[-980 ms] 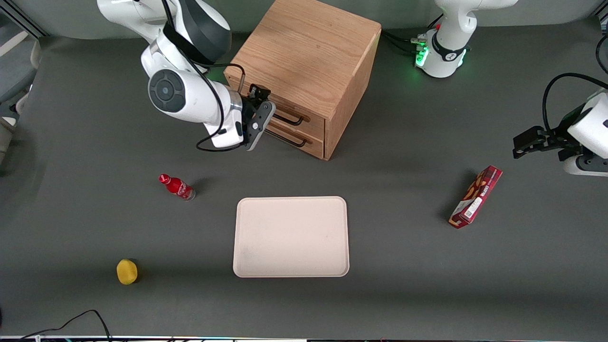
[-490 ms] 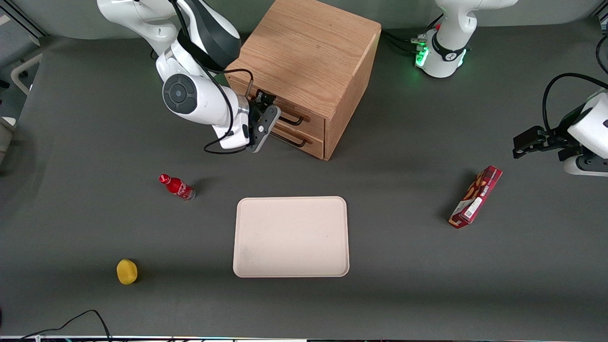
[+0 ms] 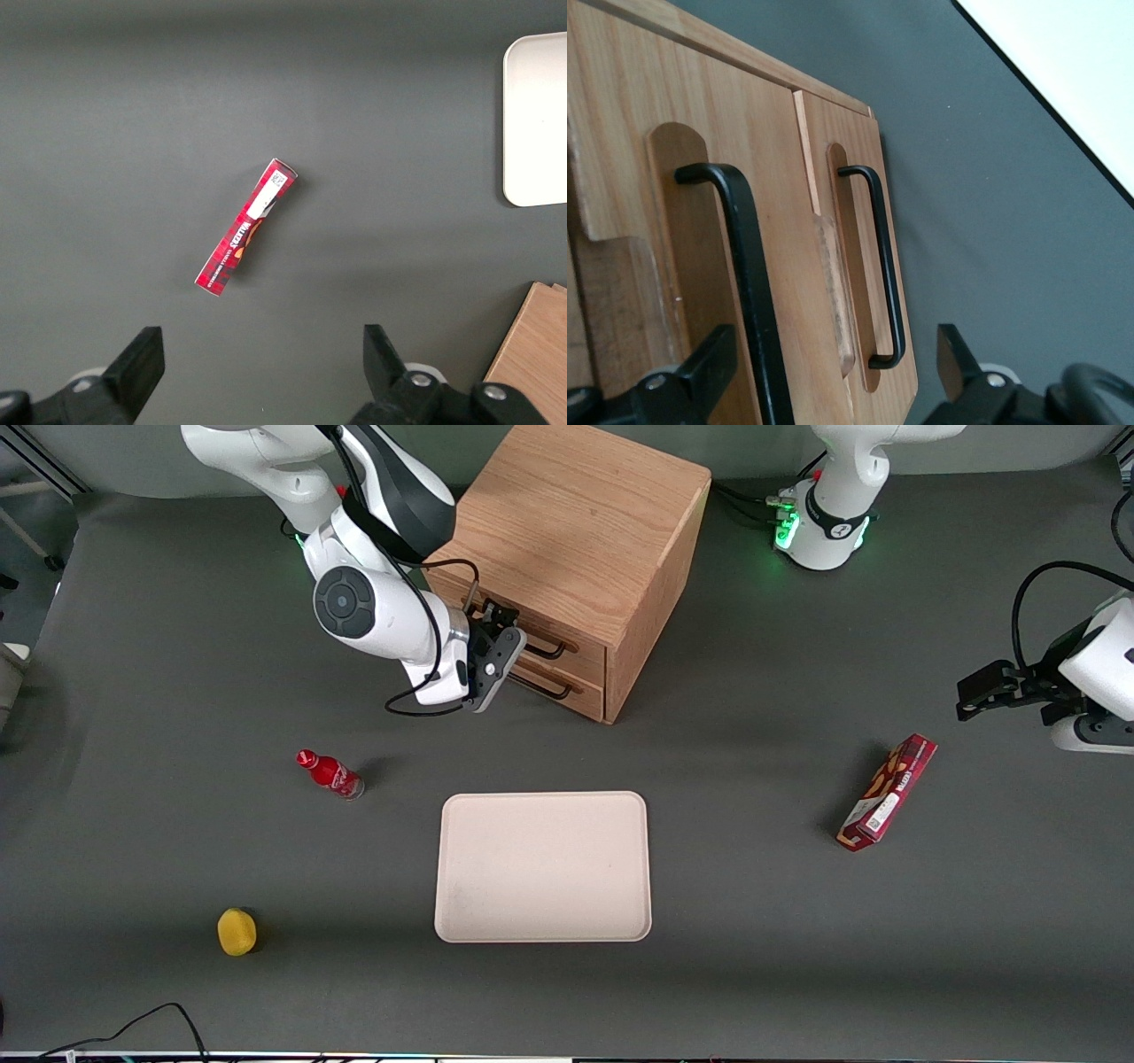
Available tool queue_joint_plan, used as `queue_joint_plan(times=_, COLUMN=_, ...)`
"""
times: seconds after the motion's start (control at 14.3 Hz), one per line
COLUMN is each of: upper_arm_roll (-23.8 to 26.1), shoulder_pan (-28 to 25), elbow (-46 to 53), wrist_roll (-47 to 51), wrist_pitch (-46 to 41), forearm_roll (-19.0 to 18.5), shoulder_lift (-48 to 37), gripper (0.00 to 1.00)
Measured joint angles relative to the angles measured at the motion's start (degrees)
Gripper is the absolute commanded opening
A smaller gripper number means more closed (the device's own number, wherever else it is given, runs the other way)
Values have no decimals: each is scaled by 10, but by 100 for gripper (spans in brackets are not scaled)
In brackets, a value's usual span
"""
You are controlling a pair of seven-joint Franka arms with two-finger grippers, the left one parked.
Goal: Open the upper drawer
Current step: 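Pull the handle with the right gripper, sliding the upper drawer out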
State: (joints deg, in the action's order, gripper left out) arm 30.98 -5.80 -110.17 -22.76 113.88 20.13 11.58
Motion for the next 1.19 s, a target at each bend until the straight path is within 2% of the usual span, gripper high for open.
queue_joint_plan(times=0.42, upper_arm_roll=-3, shoulder_pan=4, elbow=2, wrist_roll=-15, wrist_pitch=12, forearm_roll=0, shoulder_lift=12, gripper=100)
queue_joint_plan(times=0.84, upper_arm_roll=-54, shoulder_pan=9, elbow=38, wrist_roll=-56, wrist_pitch=17, forearm_roll=-3, shoulder_lift=39, gripper=100)
queue_joint_plan(times=1.19, upper_arm_roll=-79, shoulder_pan=9, elbow=115, wrist_roll=-62, wrist_pitch=-32, forearm_roll=-29, shoulder_lift=86, gripper=100)
